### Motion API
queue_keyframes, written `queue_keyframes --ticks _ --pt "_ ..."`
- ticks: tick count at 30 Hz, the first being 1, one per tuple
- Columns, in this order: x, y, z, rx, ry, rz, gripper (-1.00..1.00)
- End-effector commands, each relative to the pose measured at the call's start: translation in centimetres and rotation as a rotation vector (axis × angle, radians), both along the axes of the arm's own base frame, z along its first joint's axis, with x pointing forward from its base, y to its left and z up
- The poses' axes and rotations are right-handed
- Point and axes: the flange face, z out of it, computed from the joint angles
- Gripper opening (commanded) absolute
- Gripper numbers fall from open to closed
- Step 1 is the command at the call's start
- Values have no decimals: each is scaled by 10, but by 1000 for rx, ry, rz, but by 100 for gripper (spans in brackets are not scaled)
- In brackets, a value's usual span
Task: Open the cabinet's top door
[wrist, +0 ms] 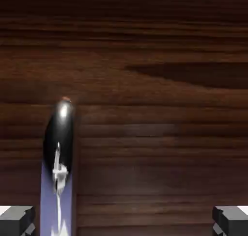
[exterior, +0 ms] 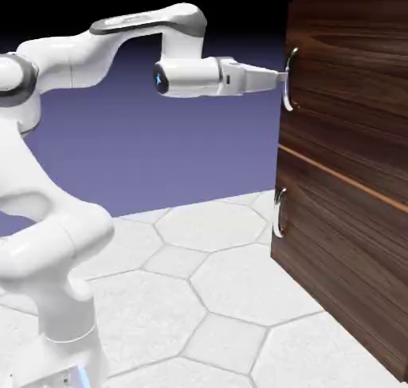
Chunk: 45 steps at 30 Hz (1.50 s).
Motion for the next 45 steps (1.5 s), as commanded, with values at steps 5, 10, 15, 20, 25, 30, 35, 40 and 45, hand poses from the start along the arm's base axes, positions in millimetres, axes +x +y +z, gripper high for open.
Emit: queue_keyframes --ticks 5,10,15,20,25,30,35,40,45 --pt "11 22 -14 7 -1 11 0" --pt "54 21 -14 5 -1 11 0" --pt "49 17 -14 7 -1 35 -100" --pt "20 7 -14 7 -1 95 -100" --pt "-7 -4 -14 7 -1 154 -100" --pt "-36 -17 -14 7 0 216 -100" --pt "-66 -33 -14 7 0 284 -100" --pt "-99 -55 -14 7 0 364 -100" --pt "-136 -83 -14 7 1 456 -100"
